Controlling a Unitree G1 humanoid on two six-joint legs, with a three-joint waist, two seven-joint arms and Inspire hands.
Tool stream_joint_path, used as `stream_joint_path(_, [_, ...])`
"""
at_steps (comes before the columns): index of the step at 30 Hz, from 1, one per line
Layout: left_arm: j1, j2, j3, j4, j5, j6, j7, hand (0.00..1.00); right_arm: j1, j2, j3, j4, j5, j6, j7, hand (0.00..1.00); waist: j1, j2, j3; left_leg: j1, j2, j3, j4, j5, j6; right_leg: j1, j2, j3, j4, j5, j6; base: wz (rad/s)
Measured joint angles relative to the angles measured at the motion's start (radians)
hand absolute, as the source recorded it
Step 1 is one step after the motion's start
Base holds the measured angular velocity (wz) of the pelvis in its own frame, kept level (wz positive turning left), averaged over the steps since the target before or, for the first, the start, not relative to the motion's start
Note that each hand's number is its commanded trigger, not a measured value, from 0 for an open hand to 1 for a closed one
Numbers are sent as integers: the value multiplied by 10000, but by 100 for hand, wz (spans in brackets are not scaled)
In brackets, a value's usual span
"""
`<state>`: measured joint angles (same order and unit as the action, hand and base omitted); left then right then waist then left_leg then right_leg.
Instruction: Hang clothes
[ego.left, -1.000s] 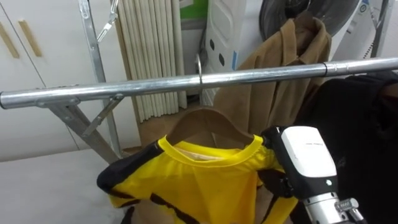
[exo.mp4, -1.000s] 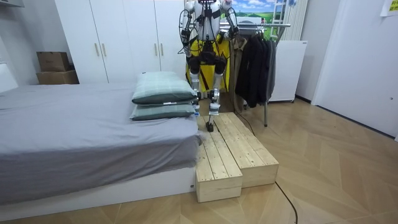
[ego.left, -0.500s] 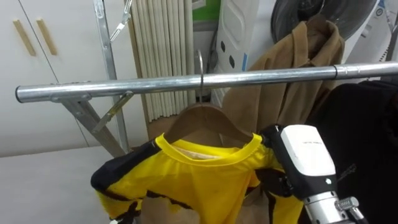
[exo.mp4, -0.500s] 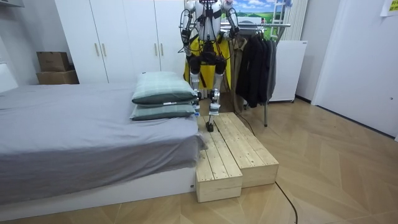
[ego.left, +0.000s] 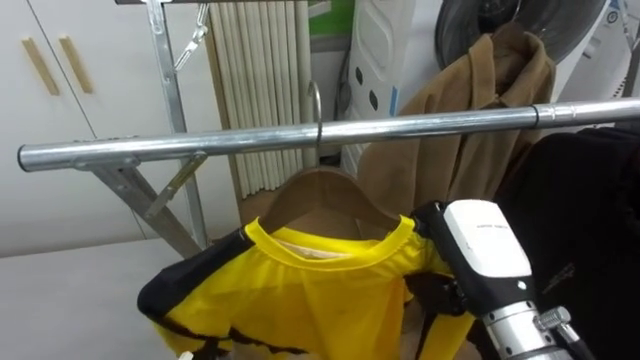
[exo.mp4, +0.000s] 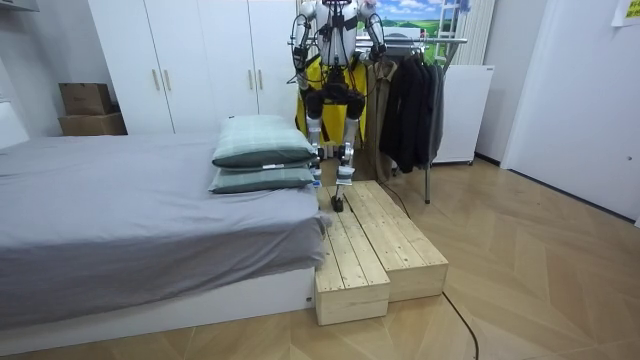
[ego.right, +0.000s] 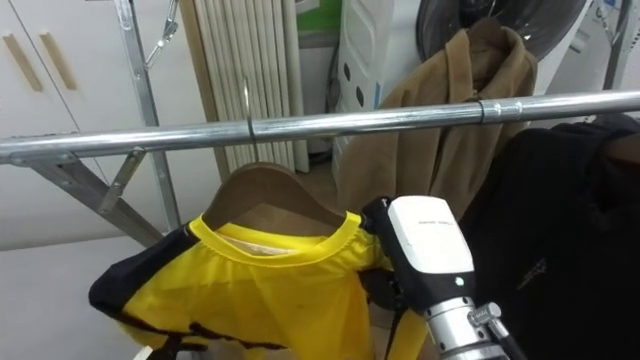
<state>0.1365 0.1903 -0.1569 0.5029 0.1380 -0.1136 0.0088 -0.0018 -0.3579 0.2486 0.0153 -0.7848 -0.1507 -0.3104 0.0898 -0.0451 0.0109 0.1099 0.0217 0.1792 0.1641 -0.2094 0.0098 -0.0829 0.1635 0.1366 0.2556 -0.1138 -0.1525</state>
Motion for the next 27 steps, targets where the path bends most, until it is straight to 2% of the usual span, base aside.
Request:
stream_joint_path(9, [0, 0, 0, -402, 27, 0, -31, 0, -81, -10, -5, 70, 481, 102, 707, 100, 2, -97, 38, 32, 22, -40, 0, 0, -1, 40, -11, -35, 5, 1, -2, 0])
stream_joint_path(14, [4, -2, -4, -407, -102, 0, -32, 0, -146, -10, -5, 126, 562, 152, 744, 100, 3, -111, 46, 59, 22, -58, 3, 0, -1, 76, -11, -27, -5, 1, -2, 0])
stream_joint_path(21, [2, -12, -3, -508, -170, -2, -185, 0, -169, -14, -5, 431, 724, 160, 1039, 100, -8, -112, 45, 63, 19, -412, 5, -12, -21, 110, -21, -126, -30, 1, -2, 4])
stream_joint_path(27, [2, -13, -13, -511, -154, -2, -238, 0, -255, -7, -5, 969, 760, 196, 1425, 100, -12, -122, 49, 57, 2, -489, 20, -13, -27, 115, -22, -135, -2, -7, -13, 1])
